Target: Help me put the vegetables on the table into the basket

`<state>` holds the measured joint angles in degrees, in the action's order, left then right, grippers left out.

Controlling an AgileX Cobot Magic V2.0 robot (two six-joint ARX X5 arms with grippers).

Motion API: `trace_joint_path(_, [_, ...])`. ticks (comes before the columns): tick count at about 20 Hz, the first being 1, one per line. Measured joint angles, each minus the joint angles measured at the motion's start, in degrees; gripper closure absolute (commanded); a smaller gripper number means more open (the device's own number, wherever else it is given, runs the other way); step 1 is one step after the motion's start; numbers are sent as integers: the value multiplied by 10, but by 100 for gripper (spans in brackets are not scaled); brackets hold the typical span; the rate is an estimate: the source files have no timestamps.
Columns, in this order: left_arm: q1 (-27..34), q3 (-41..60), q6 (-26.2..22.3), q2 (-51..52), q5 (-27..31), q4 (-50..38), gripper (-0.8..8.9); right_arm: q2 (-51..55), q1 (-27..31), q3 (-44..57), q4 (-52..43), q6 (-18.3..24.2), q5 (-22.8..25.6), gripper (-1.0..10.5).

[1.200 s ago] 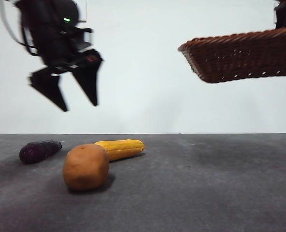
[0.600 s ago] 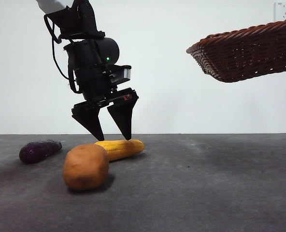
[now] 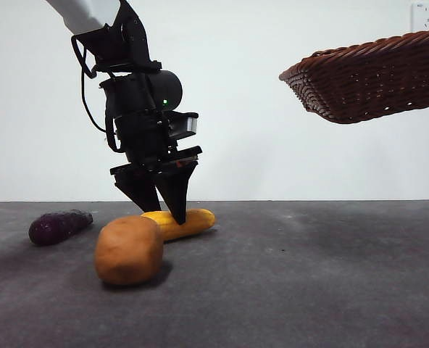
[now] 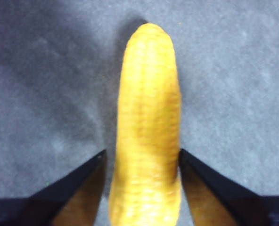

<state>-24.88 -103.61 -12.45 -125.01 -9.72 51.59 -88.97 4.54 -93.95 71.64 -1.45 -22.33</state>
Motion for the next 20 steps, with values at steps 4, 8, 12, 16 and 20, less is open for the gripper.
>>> trace_joint_path(4, [-1,0,1,0,0,2,823,0,0,0,8,9,0,963])
trace_joint_path(8, [1,-18,13,0,-45,35,822,0,0,0,7,11,0,963])
trace_joint_path(12, [10,-110,57,36,-65,105,822,0,0,0,7,10,0,963])
trace_joint_path(16, [13,-160,126,114,-80,121,822,0,-8,0,-11,-12,18,963])
trace_joint_path(20, [-18,-160,183,153,-156,122,822,-18,-69,0,-12,-35,101,963])
